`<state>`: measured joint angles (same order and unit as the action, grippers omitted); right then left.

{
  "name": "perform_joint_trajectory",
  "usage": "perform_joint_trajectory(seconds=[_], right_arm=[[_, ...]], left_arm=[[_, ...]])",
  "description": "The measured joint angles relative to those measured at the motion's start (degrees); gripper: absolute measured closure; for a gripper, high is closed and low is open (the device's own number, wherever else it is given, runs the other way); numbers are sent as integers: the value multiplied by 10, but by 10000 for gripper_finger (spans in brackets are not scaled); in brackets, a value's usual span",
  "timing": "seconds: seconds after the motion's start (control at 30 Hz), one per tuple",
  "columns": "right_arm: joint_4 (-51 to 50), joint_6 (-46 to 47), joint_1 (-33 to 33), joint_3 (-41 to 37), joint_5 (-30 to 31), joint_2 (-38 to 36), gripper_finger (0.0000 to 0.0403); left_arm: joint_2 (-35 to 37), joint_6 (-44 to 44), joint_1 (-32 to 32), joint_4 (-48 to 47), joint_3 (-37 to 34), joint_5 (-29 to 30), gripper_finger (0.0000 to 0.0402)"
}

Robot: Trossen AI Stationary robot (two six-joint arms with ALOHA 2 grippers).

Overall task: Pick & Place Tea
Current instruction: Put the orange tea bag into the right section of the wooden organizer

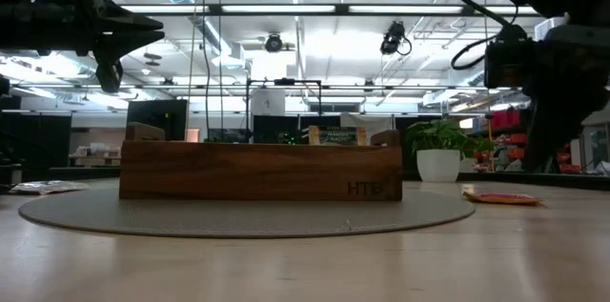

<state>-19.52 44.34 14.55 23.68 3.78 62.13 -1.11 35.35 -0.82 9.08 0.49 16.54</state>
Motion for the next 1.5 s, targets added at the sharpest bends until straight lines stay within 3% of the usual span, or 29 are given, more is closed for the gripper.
perform_joint_trajectory(seconds=[0.13,0.33,0.67,0.9,1.2,1.5], right_arm=[[-4,-3,0,0,47,15,208],[24,-19,8,0,38,58,176],[50,-46,36,4,56,136,178],[63,-58,53,3,97,156,232],[62,-27,51,4,100,162,387],[-31,-57,53,69,80,138,399]], left_arm=[[0,0,0,0,0,0,342],[0,0,0,0,0,4,342],[0,0,0,-1,0,4,342],[0,5,0,-3,0,4,342],[0,16,0,-5,0,15,342],[0,17,0,-4,0,15,342]])
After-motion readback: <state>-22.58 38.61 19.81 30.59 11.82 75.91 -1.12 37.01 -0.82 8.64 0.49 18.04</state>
